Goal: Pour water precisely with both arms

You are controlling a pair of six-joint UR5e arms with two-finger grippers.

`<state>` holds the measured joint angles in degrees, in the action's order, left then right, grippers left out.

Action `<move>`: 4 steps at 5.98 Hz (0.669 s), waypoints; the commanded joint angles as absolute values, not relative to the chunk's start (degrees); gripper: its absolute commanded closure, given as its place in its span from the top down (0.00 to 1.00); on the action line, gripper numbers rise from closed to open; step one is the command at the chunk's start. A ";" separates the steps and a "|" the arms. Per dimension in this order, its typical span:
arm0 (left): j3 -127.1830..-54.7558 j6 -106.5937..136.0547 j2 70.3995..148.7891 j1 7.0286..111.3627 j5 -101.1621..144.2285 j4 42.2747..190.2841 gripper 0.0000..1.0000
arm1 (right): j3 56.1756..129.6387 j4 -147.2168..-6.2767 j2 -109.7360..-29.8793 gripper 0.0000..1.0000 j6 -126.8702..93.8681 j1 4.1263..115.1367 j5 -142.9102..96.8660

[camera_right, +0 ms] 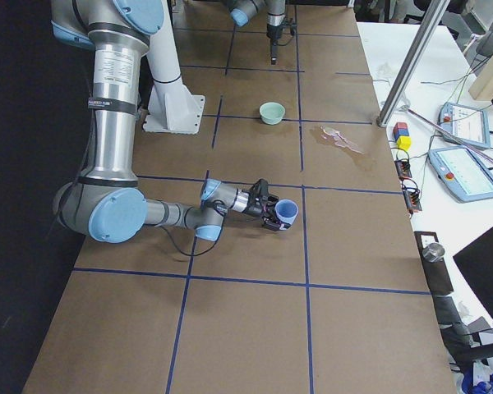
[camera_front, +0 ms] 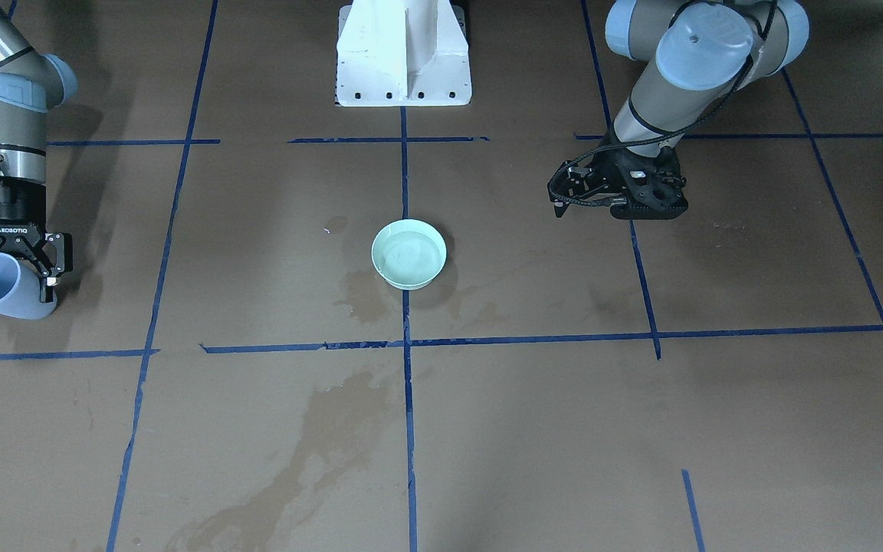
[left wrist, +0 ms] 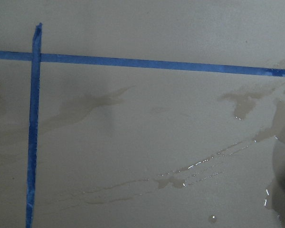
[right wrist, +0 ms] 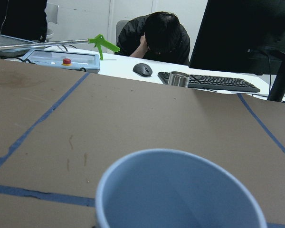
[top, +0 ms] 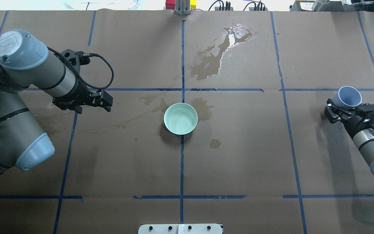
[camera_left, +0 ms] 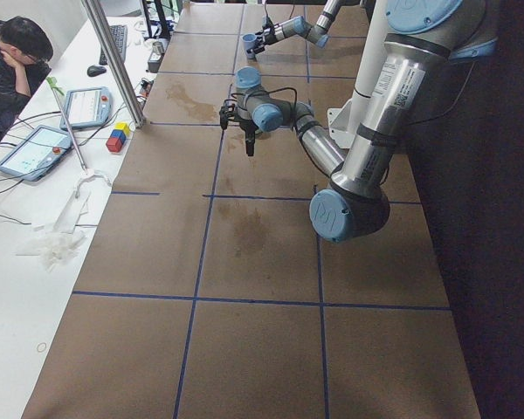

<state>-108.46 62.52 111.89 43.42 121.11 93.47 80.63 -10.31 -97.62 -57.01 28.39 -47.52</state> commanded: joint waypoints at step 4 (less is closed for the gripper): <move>-108.46 62.40 111.80 43.42 121.11 93.52 1.00 | 80.51 -9.24 -97.65 1.00 -58.87 27.69 -47.20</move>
<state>-108.46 62.46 111.91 43.42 121.11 93.51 80.55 -9.84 -97.58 -57.88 28.11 -47.25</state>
